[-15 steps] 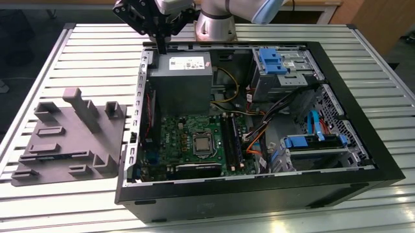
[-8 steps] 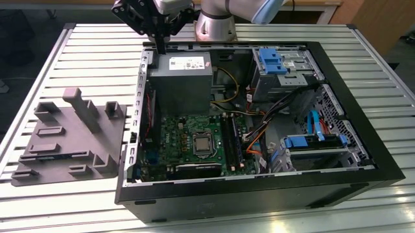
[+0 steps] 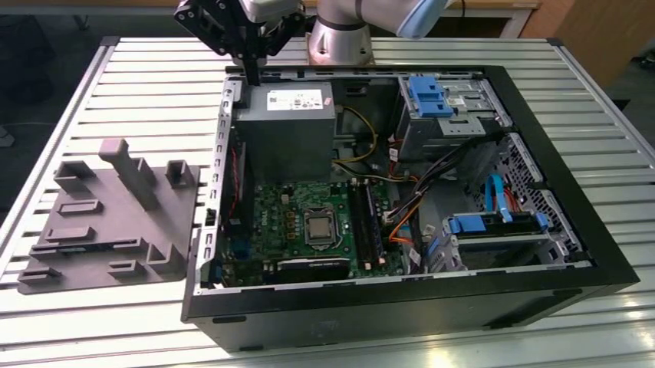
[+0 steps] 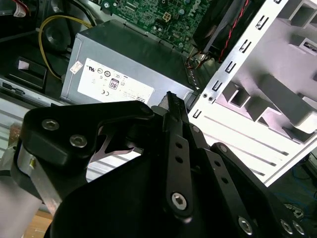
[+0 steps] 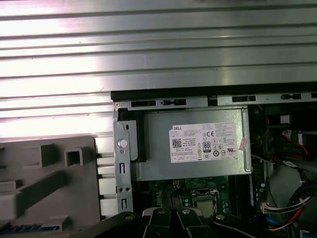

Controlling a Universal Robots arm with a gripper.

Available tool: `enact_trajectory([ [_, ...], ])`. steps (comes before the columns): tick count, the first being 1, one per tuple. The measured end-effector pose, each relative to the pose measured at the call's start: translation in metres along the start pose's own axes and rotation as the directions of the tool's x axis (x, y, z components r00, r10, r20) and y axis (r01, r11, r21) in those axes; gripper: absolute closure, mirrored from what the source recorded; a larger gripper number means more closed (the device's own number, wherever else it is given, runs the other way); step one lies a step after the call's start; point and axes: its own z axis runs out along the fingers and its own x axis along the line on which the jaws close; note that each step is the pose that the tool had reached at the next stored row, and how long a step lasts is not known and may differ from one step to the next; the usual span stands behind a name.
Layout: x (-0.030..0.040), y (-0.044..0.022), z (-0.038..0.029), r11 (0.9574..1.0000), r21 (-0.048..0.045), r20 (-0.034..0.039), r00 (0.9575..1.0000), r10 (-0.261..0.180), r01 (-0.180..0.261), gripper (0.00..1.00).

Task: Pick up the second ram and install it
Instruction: 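Reach for the second ram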

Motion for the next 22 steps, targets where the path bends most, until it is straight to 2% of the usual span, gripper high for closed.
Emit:
enact_trajectory([
  [22,0.0049,-0.0004,-0.0001,1.0,-0.0001,0.0,1.0,0.0,0.0,0.89],
])
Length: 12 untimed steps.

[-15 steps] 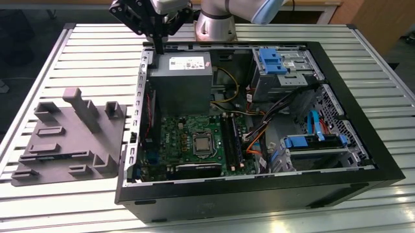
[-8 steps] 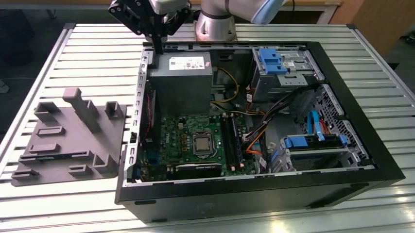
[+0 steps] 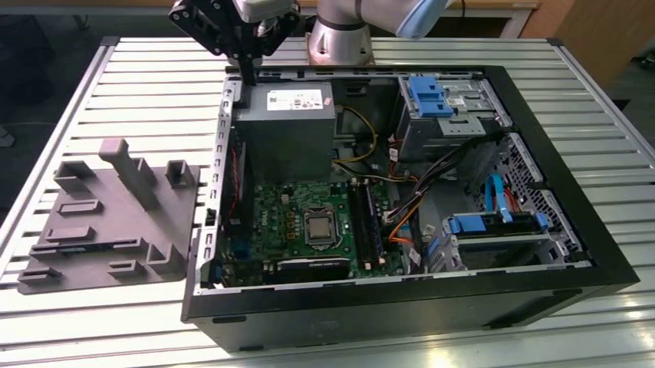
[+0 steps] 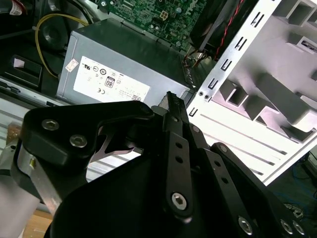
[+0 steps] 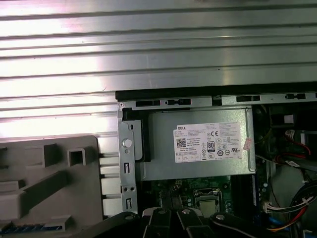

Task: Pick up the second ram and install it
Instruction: 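Reach for the second ram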

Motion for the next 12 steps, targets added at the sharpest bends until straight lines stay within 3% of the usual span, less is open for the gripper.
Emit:
enact_trajectory([
  [12,0.004,-0.0003,-0.0001,1.0,0.0,0.0,1.0,0.0,0.0,0.89],
])
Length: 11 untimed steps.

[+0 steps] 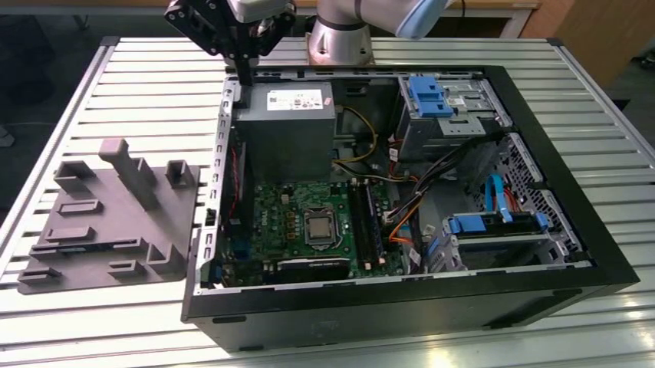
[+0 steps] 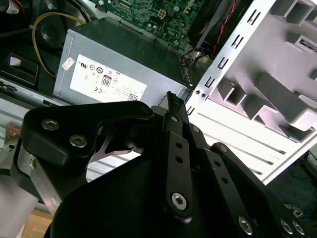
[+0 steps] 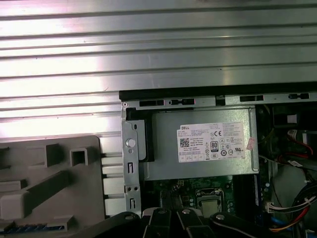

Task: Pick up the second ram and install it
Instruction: 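Reach for the second ram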

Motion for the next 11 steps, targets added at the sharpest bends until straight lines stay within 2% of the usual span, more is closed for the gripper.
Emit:
enact_trajectory([
  [11,0.0042,-0.0003,-0.0001,1.0,0.0,0.0,1.0,0.0,0.0,0.89],
])
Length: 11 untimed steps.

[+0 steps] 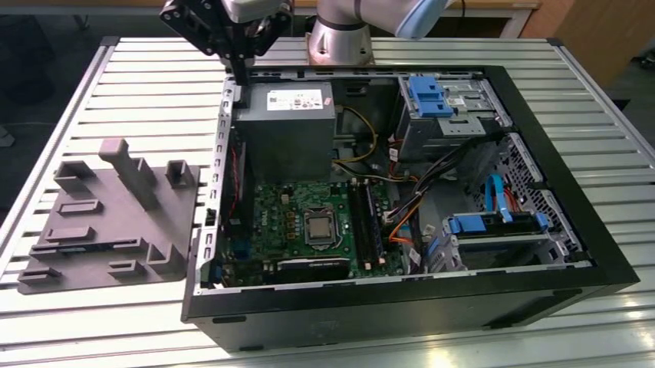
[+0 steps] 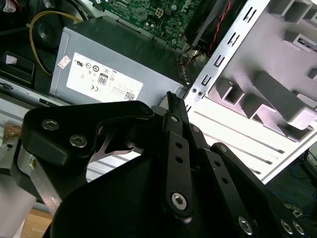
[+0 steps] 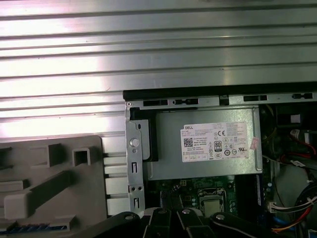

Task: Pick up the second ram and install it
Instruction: 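Reach for the second ram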

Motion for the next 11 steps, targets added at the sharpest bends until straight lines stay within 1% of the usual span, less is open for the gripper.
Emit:
enact_trajectory([
  [11,0.0044,-0.0003,-0.0001,1.0,0.0,0.0,1.0,0.0,0.0,0.89],
])
